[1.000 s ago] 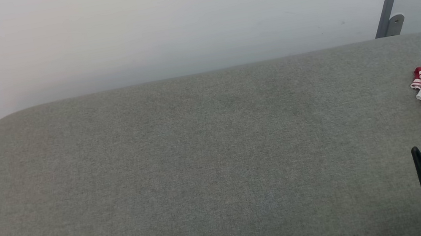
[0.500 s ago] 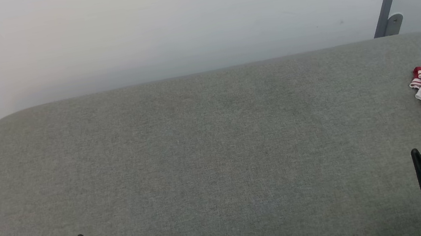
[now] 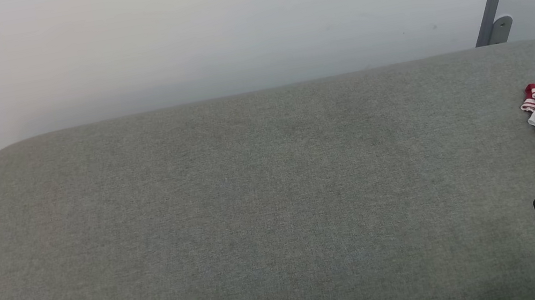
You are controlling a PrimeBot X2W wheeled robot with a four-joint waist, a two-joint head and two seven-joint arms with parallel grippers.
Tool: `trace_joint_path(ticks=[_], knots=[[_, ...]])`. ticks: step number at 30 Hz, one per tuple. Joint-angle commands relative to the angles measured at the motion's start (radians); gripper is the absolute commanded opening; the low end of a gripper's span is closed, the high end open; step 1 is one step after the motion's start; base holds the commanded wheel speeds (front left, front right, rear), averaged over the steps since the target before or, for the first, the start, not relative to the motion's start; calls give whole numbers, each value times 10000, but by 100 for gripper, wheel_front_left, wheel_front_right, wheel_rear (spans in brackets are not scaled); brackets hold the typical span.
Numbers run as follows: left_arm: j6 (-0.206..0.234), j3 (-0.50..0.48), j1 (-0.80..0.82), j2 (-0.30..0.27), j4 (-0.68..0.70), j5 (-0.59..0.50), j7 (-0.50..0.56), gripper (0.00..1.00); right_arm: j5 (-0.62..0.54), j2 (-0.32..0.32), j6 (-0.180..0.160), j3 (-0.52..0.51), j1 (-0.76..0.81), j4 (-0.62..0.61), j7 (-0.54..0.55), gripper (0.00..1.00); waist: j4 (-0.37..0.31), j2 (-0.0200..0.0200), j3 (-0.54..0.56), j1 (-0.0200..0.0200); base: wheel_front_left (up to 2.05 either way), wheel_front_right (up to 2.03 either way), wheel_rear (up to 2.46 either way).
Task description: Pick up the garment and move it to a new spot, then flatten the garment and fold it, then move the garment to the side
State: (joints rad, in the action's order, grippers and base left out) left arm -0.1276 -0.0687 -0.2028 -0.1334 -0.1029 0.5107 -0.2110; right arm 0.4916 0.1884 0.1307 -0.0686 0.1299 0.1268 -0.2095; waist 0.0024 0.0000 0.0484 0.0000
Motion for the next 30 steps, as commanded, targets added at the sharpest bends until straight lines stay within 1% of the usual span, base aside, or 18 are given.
trace_joint_path(ticks=[1,18,30], knots=[[-5,-62,308,-68,85,383,85,0,366,22,2,-66,-289,-111,96,0,0,0,-5,0,0,0,0],[-13,-126,977,112,-252,2862,789,0,2860,-297,2,-164,-795,175,821,0,-4,0,-82,0,0,0,0],[-18,-167,1352,209,-442,4219,1185,0,4239,-472,1,-211,-1075,338,1226,0,-6,0,-131,0,0,0,0]])
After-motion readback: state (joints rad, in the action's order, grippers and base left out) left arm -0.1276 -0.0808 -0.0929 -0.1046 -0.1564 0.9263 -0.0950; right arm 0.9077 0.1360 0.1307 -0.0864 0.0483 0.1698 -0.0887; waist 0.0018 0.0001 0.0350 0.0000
